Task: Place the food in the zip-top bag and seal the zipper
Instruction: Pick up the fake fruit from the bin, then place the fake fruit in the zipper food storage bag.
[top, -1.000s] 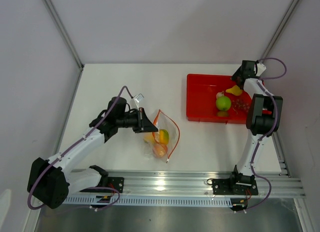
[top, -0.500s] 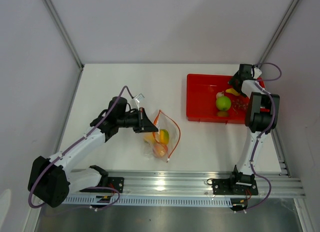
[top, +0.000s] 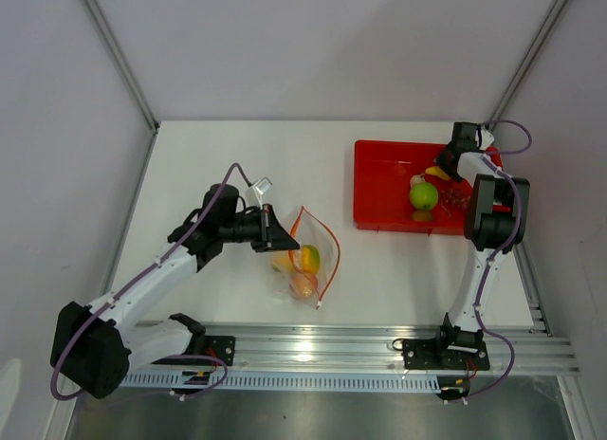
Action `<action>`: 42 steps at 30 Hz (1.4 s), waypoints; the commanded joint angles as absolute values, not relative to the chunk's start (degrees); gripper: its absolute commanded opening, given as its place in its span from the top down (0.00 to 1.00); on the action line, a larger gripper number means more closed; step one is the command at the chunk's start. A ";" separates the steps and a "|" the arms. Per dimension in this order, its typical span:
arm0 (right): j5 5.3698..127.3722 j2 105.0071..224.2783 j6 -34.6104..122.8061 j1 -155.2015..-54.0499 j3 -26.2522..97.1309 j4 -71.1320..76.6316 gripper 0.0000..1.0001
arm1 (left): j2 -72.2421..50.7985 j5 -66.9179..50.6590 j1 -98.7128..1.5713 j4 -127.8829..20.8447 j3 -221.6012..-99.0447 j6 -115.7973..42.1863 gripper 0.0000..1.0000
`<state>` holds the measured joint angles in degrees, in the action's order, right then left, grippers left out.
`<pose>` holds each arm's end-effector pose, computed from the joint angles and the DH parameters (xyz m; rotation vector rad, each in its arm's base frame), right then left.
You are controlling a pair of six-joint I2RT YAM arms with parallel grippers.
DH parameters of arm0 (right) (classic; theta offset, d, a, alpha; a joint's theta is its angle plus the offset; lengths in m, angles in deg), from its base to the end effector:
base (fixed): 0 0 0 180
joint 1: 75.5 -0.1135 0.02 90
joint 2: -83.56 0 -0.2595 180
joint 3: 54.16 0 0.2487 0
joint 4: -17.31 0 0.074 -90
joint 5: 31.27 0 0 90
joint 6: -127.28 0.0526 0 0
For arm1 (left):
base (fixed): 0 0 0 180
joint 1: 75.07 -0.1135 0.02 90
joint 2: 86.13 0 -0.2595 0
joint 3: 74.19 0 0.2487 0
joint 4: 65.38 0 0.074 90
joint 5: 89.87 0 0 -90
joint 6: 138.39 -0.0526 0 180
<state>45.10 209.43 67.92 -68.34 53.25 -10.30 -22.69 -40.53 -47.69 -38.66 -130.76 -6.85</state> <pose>0.4894 -0.0740 0.1549 0.8665 2.1818 -0.0819 0.2025 -0.1435 0.2528 0.1715 2.3589 -1.4126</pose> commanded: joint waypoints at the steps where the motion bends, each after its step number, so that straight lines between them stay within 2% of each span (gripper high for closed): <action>1: 44.14 203.47 67.34 -68.12 53.50 -11.77 0.88 | -25.57 -40.30 -47.30 -39.11 -130.34 -7.08 0.99; 4: 46.85 199.33 67.78 -68.12 48.95 -10.81 1.00 | -26.97 -40.30 -47.30 -39.28 -129.99 -6.11 0.99; 11: 56.87 181.50 69.54 -69.17 36.72 -2.37 1.00 | -27.77 -40.12 -47.30 -38.85 -130.08 -4.79 0.99; 14: 69.50 177.35 68.92 -71.10 34.35 0.35 1.00 | -28.29 -39.42 -47.30 -38.15 -129.90 -4.53 0.99; 15: 77.11 174.73 70.32 -71.80 33.47 1.58 1.00 | -28.56 -39.25 -47.30 -37.97 -129.81 -4.44 1.00; 17: 86.97 170.86 71.73 -75.31 29.88 8.07 1.00 | -29.09 -38.81 -47.30 -37.79 -129.55 -4.00 0.99; 19: 89.22 168.39 69.47 -83.27 29.41 6.88 0.99 | -29.44 -38.45 -47.30 -37.01 -129.72 -3.83 1.00; 27: 84.67 154.68 55.05 -108.17 27.83 -4.80 0.99 | -30.23 -37.31 -47.30 -34.54 -130.34 -3.65 0.99; 33: 71.75 147.29 44.67 -124.43 30.39 -15.81 0.99 | -29.97 -36.96 -47.30 -34.19 -130.87 -3.12 0.99; 42: 67.08 139.99 43.00 -130.95 19.84 -13.36 0.97 | -30.40 -37.05 -47.30 -31.47 -133.68 -2.86 1.00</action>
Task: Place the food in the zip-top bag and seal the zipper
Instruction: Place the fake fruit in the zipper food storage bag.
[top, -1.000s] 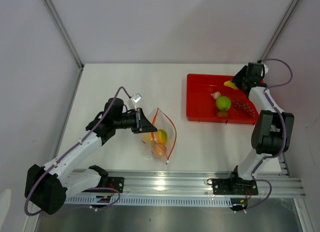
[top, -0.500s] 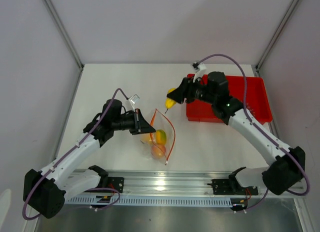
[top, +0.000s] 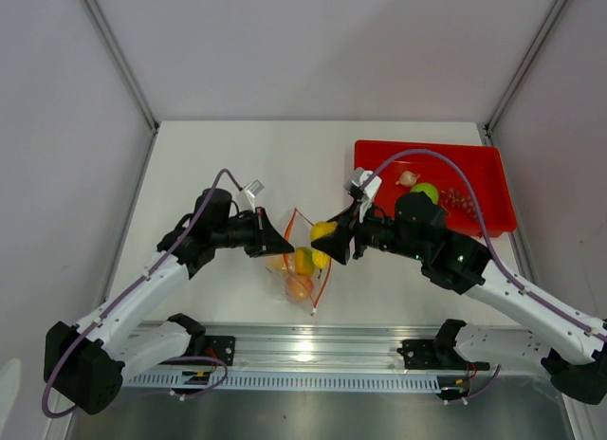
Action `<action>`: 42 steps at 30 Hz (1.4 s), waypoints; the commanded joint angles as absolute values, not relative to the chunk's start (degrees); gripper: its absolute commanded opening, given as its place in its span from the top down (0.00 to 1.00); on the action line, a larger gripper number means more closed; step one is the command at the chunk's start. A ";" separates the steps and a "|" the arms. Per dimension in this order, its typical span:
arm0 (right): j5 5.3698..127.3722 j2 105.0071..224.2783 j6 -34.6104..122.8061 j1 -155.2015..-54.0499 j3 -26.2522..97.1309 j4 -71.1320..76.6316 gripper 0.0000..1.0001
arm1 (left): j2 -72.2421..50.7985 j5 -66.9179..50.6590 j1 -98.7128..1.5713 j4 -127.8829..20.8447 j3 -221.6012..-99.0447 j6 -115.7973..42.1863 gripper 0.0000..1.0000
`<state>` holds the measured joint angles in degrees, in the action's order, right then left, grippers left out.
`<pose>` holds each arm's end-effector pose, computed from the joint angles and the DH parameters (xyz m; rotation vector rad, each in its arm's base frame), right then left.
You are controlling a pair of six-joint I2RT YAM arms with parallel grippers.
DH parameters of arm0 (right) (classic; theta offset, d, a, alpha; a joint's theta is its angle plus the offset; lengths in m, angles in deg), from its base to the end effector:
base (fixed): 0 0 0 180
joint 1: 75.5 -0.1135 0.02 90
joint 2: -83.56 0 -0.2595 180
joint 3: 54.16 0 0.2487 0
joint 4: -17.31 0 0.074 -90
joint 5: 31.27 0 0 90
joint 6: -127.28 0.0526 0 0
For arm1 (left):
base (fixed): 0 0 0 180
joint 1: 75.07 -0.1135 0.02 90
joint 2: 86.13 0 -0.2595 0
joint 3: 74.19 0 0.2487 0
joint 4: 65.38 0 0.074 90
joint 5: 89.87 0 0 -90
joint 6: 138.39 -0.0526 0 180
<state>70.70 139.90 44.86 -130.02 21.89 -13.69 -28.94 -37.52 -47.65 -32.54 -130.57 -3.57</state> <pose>0.1265 0.1963 0.3888 -0.8879 1.6432 0.9543 0.1843 -0.1318 0.2640 0.0685 2.3784 -1.3837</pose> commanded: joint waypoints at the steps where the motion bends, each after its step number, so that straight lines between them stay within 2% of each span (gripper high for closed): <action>1: 65.51 140.16 42.74 -131.83 19.57 -13.44 0.97 | -30.49 -37.13 -47.30 -31.20 -133.86 -2.77 0.99; 9: 59.35 145.08 41.15 -134.39 19.75 -13.53 0.96 | -31.37 -37.75 -47.30 -29.80 -134.56 -2.16 0.99; 15: 59.43 150.09 41.15 -134.47 19.66 -11.95 0.94 | -31.37 -37.57 -47.30 -29.00 -134.56 -2.42 0.99; 25: 59.88 154.66 40.01 -134.82 18.61 -9.31 0.84 | -31.19 -35.91 -47.21 -27.69 -135.53 -1.37 0.99; 28: 58.82 155.45 40.09 -134.82 18.34 -9.05 0.74 | -31.55 -35.03 -46.86 -27.25 -135.62 -1.01 1.00; 29: 58.73 155.98 40.27 -134.82 18.34 -9.05 0.67 | -31.63 -34.33 -46.77 -26.98 -135.53 -0.75 0.99; 31: 58.73 156.86 40.71 -134.82 18.60 -8.70 0.61 | -31.99 -33.71 -46.68 -26.55 -135.44 -0.66 0.99; 34: 59.95 158.70 41.76 -134.82 20.09 -8.26 0.42 | -32.95 -32.30 -46.68 -25.75 -135.18 -0.31 0.99; 37: 61.36 160.37 43.08 -134.82 22.29 -8.43 0.33 | -33.57 -31.42 -46.68 -25.49 -134.73 0.39 0.99; 38: 61.45 160.64 43.43 -134.82 22.73 -8.52 0.25 | -33.74 -31.16 -46.68 -25.49 -134.56 0.74 0.99; 40: 60.23 161.08 44.22 -134.82 23.87 -9.04 0.18 | -34.45 -30.37 -46.68 -24.88 -134.56 1.01 0.99; 41: 59.88 160.99 45.01 -134.82 24.14 -9.66 0.03 | -35.32 -30.02 -46.68 -24.79 -134.65 1.27 0.99; 42: 59.52 160.82 45.54 -134.82 24.40 -9.84 0.01 | -35.76 -29.32 -46.59 -24.44 -134.47 1.45 0.99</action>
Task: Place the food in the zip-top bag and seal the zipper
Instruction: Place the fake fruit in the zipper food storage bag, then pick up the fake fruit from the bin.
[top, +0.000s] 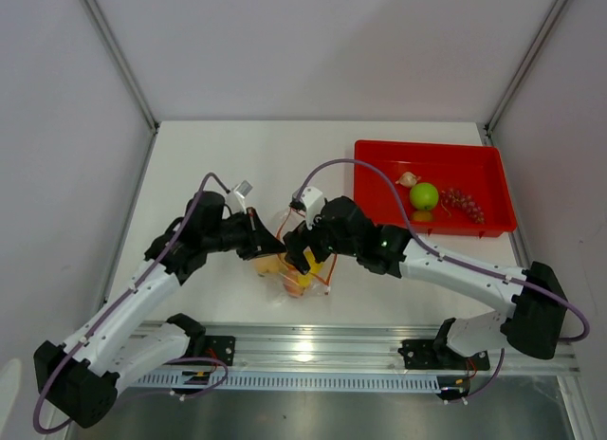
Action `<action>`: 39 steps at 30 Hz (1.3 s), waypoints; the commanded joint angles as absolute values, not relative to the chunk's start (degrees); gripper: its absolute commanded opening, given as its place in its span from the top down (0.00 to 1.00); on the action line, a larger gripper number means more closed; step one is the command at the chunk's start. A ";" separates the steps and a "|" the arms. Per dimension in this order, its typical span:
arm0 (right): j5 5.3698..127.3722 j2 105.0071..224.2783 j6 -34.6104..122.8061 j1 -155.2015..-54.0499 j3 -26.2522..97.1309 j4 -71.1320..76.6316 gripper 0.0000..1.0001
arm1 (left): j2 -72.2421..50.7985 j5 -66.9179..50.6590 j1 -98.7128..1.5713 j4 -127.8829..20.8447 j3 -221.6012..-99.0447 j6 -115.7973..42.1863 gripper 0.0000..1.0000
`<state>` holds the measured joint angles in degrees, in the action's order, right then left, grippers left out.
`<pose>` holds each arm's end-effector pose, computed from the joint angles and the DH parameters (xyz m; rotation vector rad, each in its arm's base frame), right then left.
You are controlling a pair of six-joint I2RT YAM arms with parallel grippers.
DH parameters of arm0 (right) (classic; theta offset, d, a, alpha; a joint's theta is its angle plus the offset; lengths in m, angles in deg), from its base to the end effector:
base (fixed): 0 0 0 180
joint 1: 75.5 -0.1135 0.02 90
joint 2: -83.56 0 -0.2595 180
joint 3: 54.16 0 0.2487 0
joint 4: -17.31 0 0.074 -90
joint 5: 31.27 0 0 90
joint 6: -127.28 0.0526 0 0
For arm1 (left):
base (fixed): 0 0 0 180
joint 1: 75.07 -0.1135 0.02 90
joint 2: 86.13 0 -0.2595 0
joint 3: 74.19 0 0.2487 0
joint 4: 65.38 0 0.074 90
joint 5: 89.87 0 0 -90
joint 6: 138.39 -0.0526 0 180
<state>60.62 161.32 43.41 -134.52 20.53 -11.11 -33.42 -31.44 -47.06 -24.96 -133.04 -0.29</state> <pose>0.1639 0.2763 0.2877 -0.9992 1.9631 0.6949 0.1709 -0.1221 0.2796 -0.0647 2.3962 -1.3001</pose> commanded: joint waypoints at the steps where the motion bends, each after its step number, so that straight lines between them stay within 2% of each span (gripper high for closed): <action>1: 59.70 160.56 45.63 -134.82 24.49 -9.84 0.01 | -36.38 -28.96 -46.68 -24.43 -134.12 1.71 0.99; 13: 64.53 154.14 47.56 -135.00 24.41 -11.33 0.01 | -39.90 -27.47 -46.59 -24.96 -132.28 3.30 0.99; 23: 68.49 147.38 44.93 -135.09 21.42 -7.73 0.01 | -36.82 -29.13 -46.59 -26.80 -131.14 0.40 1.00; 29: 60.06 145.18 43.88 -135.00 20.80 -7.11 0.01 | -35.07 -32.12 -46.59 -29.00 -130.08 -1.62 0.99; 36: 37.75 145.26 44.39 -133.69 24.49 -9.57 0.01 | -33.13 -36.07 -46.59 -33.30 -129.11 -3.39 0.99; 39: 32.02 146.49 47.38 -128.43 26.68 -11.41 0.01 | -32.25 -38.89 -46.59 -36.12 -128.32 -3.39 0.99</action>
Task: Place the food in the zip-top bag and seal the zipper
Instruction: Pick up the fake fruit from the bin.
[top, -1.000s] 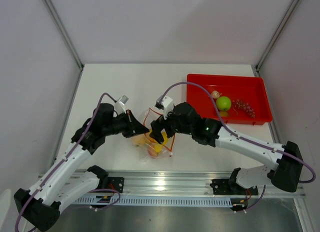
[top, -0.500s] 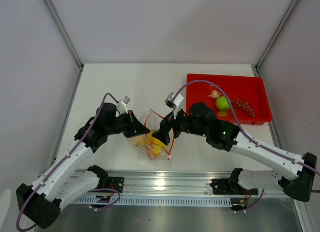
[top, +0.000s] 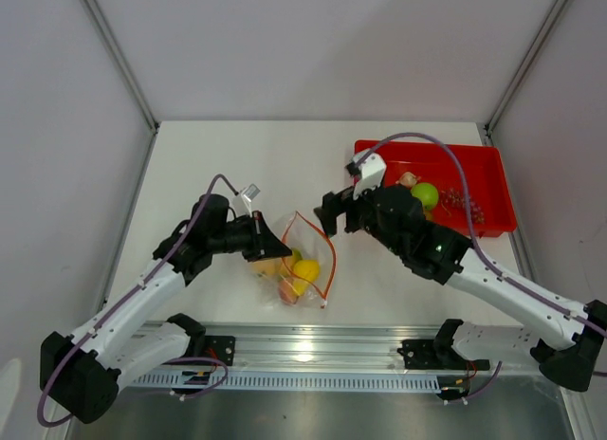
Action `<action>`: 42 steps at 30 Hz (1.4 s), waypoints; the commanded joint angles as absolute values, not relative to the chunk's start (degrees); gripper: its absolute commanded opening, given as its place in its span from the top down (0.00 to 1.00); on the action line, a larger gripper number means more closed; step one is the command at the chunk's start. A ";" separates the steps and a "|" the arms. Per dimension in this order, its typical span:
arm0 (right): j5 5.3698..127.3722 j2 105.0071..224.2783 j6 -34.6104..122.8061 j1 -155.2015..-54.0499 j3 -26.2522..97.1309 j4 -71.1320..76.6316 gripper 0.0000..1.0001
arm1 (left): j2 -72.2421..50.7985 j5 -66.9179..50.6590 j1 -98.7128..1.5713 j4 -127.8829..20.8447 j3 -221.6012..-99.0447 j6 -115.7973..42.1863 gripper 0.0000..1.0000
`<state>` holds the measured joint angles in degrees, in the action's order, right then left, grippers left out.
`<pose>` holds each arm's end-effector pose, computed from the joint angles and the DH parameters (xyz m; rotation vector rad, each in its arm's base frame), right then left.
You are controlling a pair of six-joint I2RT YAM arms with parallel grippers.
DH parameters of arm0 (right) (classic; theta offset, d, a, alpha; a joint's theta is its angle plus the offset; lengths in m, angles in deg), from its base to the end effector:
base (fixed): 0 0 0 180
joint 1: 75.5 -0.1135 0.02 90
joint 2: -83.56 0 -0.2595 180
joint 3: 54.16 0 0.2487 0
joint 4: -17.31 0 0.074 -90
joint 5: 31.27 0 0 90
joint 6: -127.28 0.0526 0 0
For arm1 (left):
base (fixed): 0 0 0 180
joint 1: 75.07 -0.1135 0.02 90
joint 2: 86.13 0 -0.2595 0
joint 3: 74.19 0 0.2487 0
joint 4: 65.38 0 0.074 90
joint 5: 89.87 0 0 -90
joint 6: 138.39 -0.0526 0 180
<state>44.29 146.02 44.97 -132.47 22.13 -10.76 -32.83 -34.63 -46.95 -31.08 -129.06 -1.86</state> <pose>0.1541 0.2130 0.3723 -0.6022 1.7478 0.5684 0.1730 -0.1264 0.2650 0.0204 2.3693 -1.3545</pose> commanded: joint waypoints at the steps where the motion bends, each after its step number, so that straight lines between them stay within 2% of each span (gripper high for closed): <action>1: 31.84 146.84 50.87 -123.45 27.39 -13.68 0.01 | -31.99 -39.50 -46.59 -36.64 -128.06 -3.82 1.00; 8: 49.91 147.46 64.35 -96.99 26.87 -16.78 0.01 | -30.58 -43.90 -46.59 -39.55 -127.00 -4.62 0.99; 14: 53.81 149.38 67.69 -84.40 25.81 -14.67 0.01 | -30.58 -46.27 -46.59 -40.69 -126.65 -5.14 0.99; 17: 49.33 154.91 70.32 -81.66 29.05 -19.05 0.01 | -30.41 -47.24 -46.59 -40.87 -126.74 -5.32 0.99; 31: 48.37 179.00 82.19 -63.29 35.30 -28.29 0.01 | -28.04 -49.53 -46.59 -41.66 -127.62 -6.90 0.99; 42: 43.44 190.78 81.76 -62.32 41.10 -33.04 0.01 | -24.52 -50.32 -46.59 -43.42 -128.14 -6.72 0.99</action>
<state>46.00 188.33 80.83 -62.40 38.41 -30.98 -24.98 -48.66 -46.91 -40.76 -126.61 -5.36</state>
